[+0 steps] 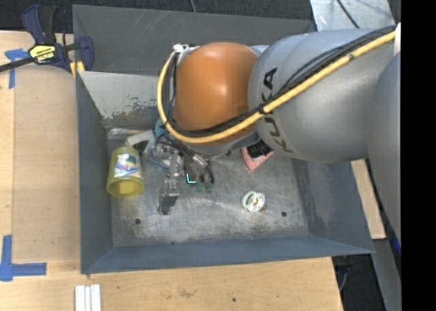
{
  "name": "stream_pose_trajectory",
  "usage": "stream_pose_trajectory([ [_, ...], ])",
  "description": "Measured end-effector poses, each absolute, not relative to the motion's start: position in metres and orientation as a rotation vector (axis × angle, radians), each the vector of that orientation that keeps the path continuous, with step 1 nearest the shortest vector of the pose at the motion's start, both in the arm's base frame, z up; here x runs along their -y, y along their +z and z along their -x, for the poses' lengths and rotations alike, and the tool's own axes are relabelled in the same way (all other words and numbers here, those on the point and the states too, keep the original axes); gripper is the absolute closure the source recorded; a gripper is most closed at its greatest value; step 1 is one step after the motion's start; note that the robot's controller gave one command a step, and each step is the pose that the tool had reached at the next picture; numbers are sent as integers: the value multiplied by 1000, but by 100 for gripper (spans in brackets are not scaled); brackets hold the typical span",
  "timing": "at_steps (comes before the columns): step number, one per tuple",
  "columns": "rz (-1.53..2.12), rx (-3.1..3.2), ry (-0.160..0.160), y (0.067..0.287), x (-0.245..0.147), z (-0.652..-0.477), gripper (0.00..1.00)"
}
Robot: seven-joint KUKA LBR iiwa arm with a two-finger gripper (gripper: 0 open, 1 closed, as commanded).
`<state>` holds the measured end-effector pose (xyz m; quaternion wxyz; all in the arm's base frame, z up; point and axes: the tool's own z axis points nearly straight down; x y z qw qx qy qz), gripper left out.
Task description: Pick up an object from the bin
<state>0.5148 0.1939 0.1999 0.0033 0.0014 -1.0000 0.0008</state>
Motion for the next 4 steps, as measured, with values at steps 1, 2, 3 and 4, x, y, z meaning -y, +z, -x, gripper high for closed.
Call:
stream_pose_trajectory([
  [1,-1,3143,-1,204,-193,-517,0],
  [2,33,3148,-4,171,-230,-536,0],
  [3,28,3144,-2,130,-231,-527,100],
  [4,29,3144,-2,130,-230,-527,0],
])
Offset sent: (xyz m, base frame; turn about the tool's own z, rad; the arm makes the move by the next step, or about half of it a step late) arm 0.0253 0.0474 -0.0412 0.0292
